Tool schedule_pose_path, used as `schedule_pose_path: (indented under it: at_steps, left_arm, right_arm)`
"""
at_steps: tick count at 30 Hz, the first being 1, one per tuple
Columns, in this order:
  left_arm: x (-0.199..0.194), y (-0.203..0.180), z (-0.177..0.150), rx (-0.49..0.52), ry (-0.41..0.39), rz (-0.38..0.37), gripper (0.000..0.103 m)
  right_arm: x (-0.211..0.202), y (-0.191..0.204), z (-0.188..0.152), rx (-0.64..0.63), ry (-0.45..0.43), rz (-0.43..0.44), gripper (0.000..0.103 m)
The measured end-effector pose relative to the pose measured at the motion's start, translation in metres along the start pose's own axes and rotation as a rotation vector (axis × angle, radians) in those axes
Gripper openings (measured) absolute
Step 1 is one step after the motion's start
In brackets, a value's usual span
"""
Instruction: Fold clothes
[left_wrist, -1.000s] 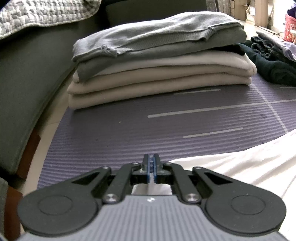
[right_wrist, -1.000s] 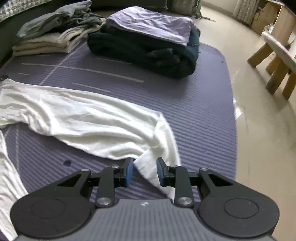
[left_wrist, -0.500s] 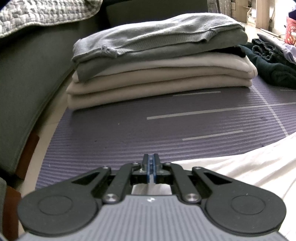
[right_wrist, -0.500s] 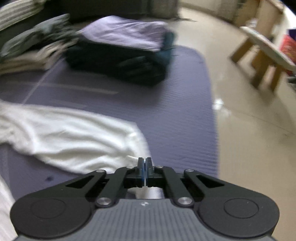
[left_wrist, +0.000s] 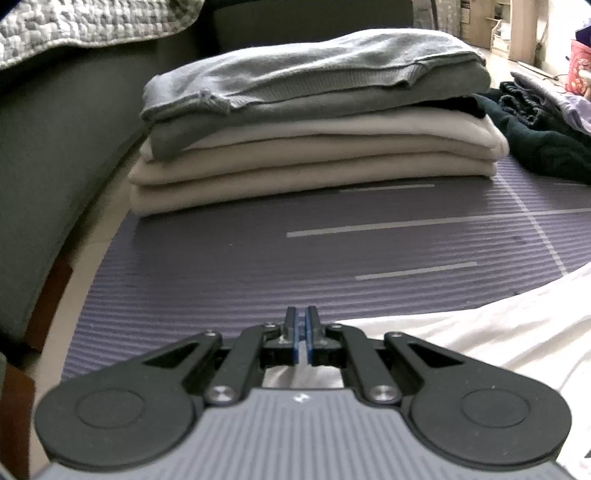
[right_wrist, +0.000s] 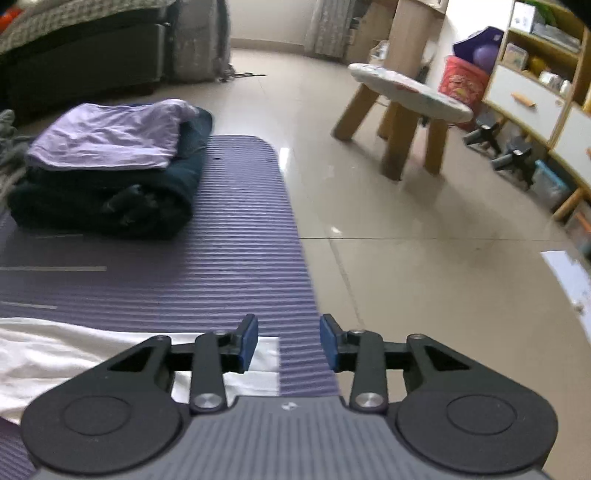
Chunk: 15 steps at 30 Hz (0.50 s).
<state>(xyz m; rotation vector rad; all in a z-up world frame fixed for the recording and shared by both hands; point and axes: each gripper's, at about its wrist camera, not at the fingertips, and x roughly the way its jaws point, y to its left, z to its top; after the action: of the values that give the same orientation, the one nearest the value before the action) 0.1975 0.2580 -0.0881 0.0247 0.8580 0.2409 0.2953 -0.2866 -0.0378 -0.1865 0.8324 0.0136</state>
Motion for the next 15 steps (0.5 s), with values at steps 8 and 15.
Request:
schedule_pose_path:
  at_steps: [8, 15]
  left_arm:
    - [0.000, 0.000, 0.000, 0.039, -0.002, -0.029, 0.004]
    - [-0.001, 0.001, -0.001, 0.059, -0.004, -0.054, 0.004]
  right_arm:
    - [0.011, 0.073, -0.008, -0.276, 0.007, 0.153, 0.046]
    - [0.004, 0.150, 0.006, -0.366, -0.029, 0.352, 0.046]
